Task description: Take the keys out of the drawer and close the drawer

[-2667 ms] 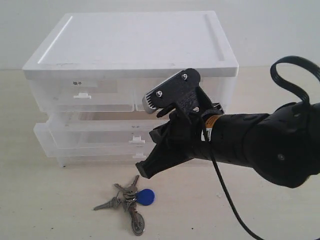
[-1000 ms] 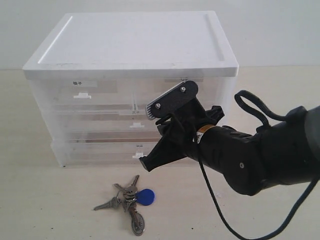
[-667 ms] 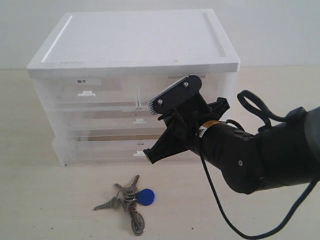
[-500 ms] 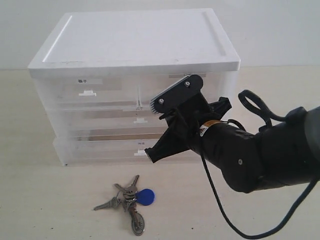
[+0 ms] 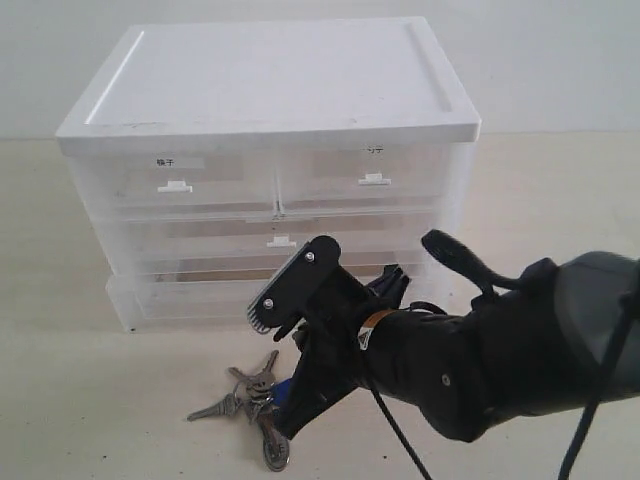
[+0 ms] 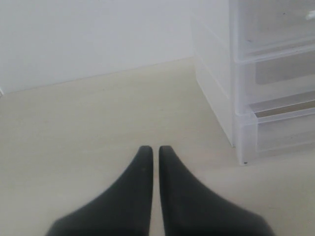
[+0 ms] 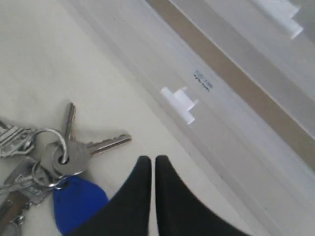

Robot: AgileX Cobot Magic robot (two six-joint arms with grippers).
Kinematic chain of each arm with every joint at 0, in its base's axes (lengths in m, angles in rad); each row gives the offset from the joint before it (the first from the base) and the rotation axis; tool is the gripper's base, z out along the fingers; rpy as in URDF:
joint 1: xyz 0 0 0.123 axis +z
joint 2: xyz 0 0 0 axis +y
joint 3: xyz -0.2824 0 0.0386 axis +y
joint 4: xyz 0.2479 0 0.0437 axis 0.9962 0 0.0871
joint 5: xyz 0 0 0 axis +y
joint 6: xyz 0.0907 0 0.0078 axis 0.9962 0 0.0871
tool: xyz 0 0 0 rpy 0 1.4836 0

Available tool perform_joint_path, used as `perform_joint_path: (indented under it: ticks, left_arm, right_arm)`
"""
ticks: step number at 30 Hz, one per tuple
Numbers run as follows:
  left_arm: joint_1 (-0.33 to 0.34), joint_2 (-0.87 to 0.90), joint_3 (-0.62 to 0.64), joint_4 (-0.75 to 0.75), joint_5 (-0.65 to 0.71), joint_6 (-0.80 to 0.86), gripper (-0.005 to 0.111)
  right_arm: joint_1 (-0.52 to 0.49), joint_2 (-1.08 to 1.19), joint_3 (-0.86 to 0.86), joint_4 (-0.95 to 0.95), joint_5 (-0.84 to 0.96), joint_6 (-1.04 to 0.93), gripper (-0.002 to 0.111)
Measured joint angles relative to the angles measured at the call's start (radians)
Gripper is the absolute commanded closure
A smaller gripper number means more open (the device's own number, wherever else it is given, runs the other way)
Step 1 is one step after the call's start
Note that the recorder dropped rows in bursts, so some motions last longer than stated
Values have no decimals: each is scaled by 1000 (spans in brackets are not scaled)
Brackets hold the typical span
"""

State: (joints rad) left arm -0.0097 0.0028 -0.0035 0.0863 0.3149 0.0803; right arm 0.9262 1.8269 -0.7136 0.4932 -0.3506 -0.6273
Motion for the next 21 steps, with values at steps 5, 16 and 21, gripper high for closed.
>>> perform_joint_path:
  ticks: [5,16,21]
  left_arm:
    - [0,0,0,2,0,0,102]
    - [0,0,0,3,0,0,102]
    - [0,0,0,3,0,0,102]
  right_arm:
    - [0,45,0,55,-132,-14,108]
    - [-111,85,-80,83,-30,-26,108]
    - [-120,87,-82,83,-50,-26,108]
